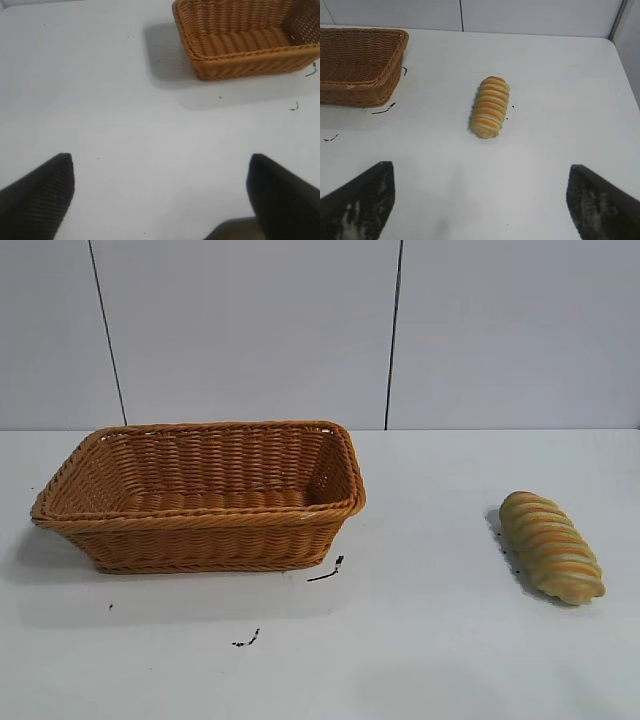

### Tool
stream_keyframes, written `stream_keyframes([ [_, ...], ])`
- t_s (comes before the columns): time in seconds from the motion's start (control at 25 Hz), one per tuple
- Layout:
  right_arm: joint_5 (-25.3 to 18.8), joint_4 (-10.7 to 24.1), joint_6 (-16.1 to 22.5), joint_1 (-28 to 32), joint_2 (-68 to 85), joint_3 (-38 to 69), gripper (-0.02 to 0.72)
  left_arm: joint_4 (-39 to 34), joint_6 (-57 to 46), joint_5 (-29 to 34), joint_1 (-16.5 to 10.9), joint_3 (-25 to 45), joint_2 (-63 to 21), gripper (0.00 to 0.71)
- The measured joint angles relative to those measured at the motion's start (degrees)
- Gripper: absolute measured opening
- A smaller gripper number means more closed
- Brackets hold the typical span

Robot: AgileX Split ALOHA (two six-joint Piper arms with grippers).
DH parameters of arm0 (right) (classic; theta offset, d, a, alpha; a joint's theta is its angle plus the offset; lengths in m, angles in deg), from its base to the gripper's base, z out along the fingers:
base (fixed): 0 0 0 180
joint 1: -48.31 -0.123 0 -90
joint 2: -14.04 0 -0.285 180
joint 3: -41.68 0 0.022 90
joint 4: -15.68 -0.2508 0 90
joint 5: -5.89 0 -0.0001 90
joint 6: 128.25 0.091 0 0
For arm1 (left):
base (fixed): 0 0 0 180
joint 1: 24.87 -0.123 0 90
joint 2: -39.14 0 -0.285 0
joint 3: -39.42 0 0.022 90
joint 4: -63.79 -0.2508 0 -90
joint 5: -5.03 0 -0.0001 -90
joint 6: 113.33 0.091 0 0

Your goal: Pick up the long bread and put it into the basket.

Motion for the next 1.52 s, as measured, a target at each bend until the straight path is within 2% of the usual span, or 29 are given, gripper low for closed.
stream_keyframes([
  [0.4, 0.0, 0.0, 0.0, 0.0, -0.4, -0.1, 0.638, 0.0, 0.0, 0.0, 0.0, 0.0, 0.0, 0.696],
  [0.52, 0.2, 0.0, 0.0, 0.0, -5.4, -1.9, 0.655, 0.0, 0.0, 0.0, 0.0, 0.0, 0.0, 0.696],
  [0.88, 3.6, -0.4, 0.0, 0.0, -36.9, -11.4, 0.682, 0.0, 0.0, 0.0, 0.0, 0.0, 0.0, 0.696],
  [1.2, 4.4, -0.2, -0.1, 0.0, -67.6, -24.0, 0.682, 0.0, 0.0, 0.0, 0.0, 0.0, 0.0, 0.696],
  [1.28, 4.4, 0.0, -1.1, -0.1, -74.8, -27.8, 0.682, 0.0, 0.0, 0.0, 0.0, 0.0, 0.0, 0.696],
  [1.52, 5.3, 0.4, -3.1, -4.4, -90.0, -39.8, 0.682, 0.0, 0.0, 0.0, 0.0, 0.0, 0.0, 0.696],
])
